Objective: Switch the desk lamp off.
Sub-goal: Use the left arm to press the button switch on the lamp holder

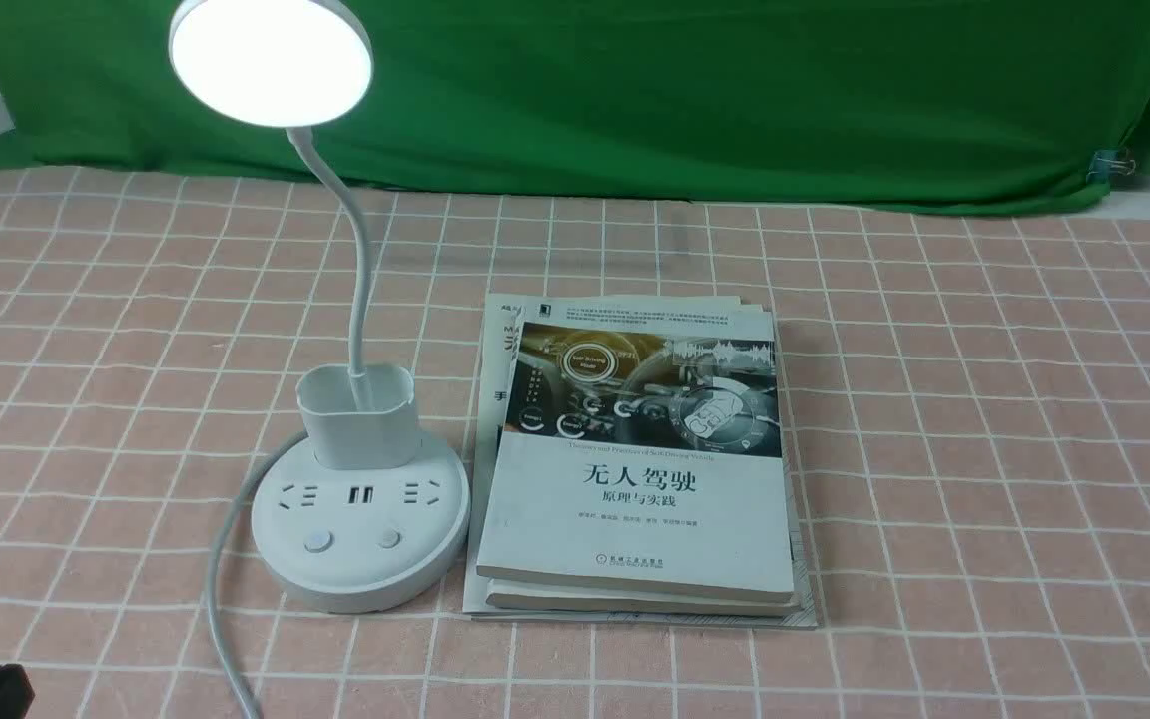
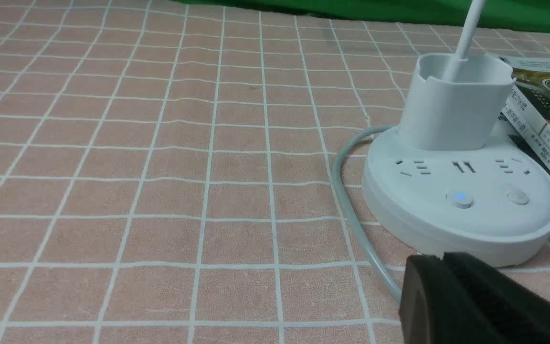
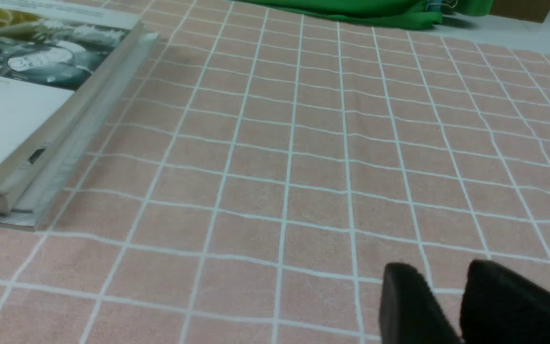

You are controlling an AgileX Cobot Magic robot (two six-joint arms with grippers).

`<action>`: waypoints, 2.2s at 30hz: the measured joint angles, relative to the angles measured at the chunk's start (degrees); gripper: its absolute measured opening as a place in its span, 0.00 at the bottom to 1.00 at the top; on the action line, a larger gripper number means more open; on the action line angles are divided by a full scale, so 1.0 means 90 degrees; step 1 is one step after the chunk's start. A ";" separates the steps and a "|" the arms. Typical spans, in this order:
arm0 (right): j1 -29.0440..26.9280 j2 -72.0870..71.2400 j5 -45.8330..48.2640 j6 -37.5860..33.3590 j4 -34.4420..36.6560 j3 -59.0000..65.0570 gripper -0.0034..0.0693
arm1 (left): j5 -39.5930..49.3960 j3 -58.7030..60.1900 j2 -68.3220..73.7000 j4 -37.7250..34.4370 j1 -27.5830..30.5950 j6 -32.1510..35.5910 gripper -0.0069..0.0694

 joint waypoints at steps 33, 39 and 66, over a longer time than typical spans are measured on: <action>0.0000 0.0000 0.0000 0.0000 0.0000 0.0000 0.38 | -0.2078 0.0000 0.0000 -0.3233 0.0000 -0.0843 0.10; 0.0000 0.0000 0.0000 0.0000 0.0000 0.0000 0.38 | -0.2003 -0.0136 0.0037 -0.3463 0.0000 -0.1128 0.10; 0.0000 0.0000 0.0000 0.0000 0.0000 0.0000 0.38 | 0.3562 -0.5458 0.8705 -0.0353 -0.2083 -0.0587 0.10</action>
